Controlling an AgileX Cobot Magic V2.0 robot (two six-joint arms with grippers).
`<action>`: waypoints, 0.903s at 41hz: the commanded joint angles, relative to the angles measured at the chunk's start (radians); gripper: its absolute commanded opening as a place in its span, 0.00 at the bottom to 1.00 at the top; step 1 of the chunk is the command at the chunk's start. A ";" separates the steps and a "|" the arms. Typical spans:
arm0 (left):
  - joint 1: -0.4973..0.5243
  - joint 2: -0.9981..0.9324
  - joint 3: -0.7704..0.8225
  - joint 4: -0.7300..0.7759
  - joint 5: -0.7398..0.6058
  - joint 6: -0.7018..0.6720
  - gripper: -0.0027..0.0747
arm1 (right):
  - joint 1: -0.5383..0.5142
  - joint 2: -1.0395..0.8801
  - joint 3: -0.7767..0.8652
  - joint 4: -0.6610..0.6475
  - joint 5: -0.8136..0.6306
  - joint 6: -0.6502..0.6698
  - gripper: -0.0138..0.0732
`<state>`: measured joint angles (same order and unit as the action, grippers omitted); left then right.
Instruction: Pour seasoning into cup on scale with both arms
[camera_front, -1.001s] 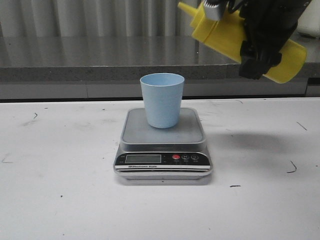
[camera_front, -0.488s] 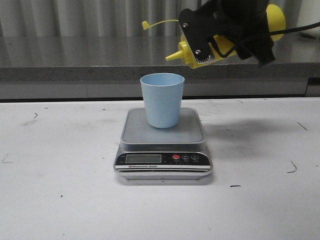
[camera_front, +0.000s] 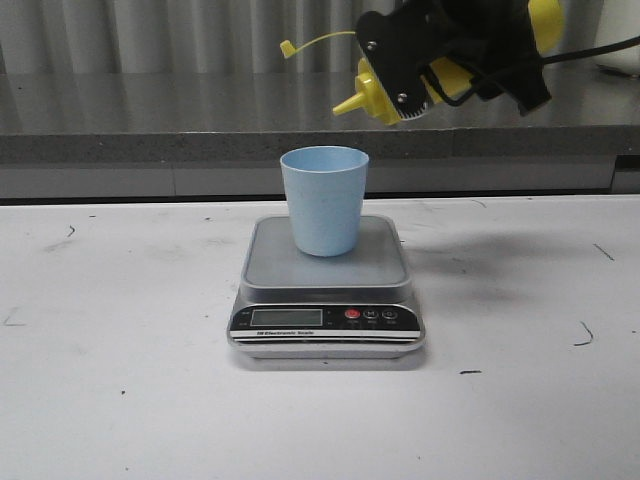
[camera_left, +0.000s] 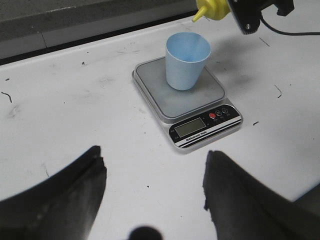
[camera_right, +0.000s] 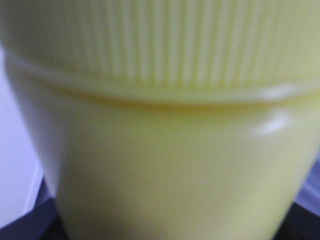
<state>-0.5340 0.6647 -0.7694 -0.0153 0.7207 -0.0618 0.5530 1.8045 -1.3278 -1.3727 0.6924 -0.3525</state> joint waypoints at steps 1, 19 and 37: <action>0.001 -0.003 -0.026 -0.002 -0.067 -0.007 0.59 | -0.001 -0.053 -0.039 -0.046 -0.004 0.088 0.55; 0.001 -0.003 -0.026 -0.002 -0.067 -0.007 0.59 | -0.014 -0.136 -0.024 0.154 -0.076 0.807 0.55; 0.001 -0.003 -0.026 -0.002 -0.067 -0.007 0.59 | -0.121 -0.396 0.360 0.128 -0.397 1.183 0.55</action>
<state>-0.5340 0.6647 -0.7694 -0.0153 0.7207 -0.0618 0.4724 1.4915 -1.0052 -1.1769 0.4111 0.7607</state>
